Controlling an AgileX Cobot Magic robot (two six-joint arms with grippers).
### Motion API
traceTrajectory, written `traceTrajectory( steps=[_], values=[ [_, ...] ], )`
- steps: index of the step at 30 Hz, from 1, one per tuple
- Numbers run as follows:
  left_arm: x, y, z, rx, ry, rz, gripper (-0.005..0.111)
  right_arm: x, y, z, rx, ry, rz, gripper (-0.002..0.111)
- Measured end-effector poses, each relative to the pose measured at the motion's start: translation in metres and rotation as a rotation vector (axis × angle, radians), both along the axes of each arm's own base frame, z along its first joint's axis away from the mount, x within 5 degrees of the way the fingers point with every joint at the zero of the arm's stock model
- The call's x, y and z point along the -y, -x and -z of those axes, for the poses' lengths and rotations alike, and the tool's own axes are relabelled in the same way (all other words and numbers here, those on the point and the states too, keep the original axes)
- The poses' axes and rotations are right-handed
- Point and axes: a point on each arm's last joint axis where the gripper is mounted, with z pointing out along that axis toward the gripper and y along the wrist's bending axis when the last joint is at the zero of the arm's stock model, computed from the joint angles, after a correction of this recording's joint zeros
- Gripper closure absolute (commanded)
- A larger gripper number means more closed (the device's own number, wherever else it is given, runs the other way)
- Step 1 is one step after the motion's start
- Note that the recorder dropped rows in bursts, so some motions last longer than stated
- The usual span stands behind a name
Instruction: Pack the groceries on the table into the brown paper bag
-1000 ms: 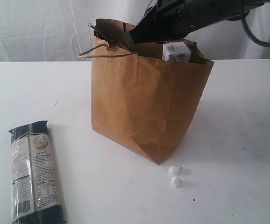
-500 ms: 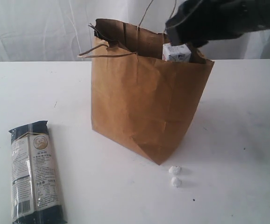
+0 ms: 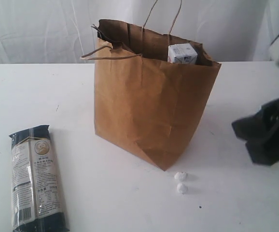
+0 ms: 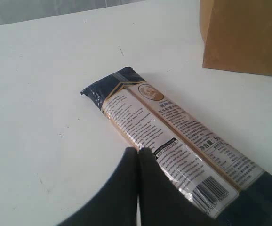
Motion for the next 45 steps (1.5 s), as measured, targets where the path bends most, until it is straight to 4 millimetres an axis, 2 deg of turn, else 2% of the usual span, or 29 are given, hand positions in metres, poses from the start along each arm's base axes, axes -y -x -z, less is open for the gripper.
traceTrajectory(
  steps=[3,4,5,6,13,14,17,20,24,27,29,33,34,35,38,40,45],
  values=[
    [0.0,0.0,0.0,0.0,0.0,0.0,0.107,-0.006,-0.008,0.028,-0.115,0.041,0.005,0.054],
    [0.0,0.0,0.0,0.0,0.0,0.0,0.107,-0.013,-0.018,0.048,-0.184,0.066,0.007,0.052],
    [0.0,0.0,0.0,0.0,0.0,0.0,0.107,-0.016,-0.022,0.055,-0.212,0.068,0.009,0.049],
    [0.0,0.0,0.0,0.0,0.0,0.0,0.107,-0.025,-0.034,0.071,-0.265,0.076,0.014,0.047],
    [0.0,0.0,0.0,0.0,0.0,0.0,0.107,-0.052,-0.068,0.129,-0.428,0.082,0.005,0.04],
    [0.0,0.0,0.0,0.0,0.0,0.0,0.107,-0.057,-0.073,0.143,-0.458,0.099,-0.016,0.04],
    [0.0,0.0,0.0,0.0,0.0,0.0,0.107,-0.069,-0.078,0.165,-0.513,0.144,-0.065,0.04],
    [0.0,0.0,0.0,0.0,0.0,0.0,0.107,-0.079,-0.085,0.177,-0.526,0.16,-0.081,0.041],
    [0.0,0.0,0.0,0.0,0.0,0.0,0.107,-0.082,-0.091,0.189,-0.535,0.171,-0.078,0.042],
    [0.0,0.0,0.0,0.0,0.0,0.0,0.107,-0.084,-0.094,0.195,-0.523,0.169,-0.072,0.052],
    [0.0,0.0,0.0,0.0,0.0,0.0,0.107,-0.084,-0.096,0.199,-0.527,0.173,-0.069,0.061],
    [0.0,0.0,0.0,0.0,0.0,0.0,0.107,-0.086,-0.098,0.203,-0.517,0.173,-0.068,0.087],
    [0.0,0.0,0.0,0.0,0.0,0.0,0.107,-0.086,-0.099,0.203,-0.511,0.174,-0.071,0.1],
    [0.0,0.0,0.0,0.0,0.0,0.0,0.107,-0.086,-0.099,0.203,-0.508,0.172,-0.07,0.106],
    [0.0,0.0,0.0,0.0,0.0,0.0,0.107,-0.086,-0.099,0.201,-0.509,0.161,-0.057,0.108],
    [0.0,0.0,0.0,0.0,0.0,0.0,0.107,-0.084,-0.096,0.193,-0.506,0.143,-0.042,0.108],
    [0.0,0.0,0.0,0.0,0.0,0.0,0.107,-0.073,-0.078,0.16,-0.455,0.098,-0.048,0.108]
  ],
)
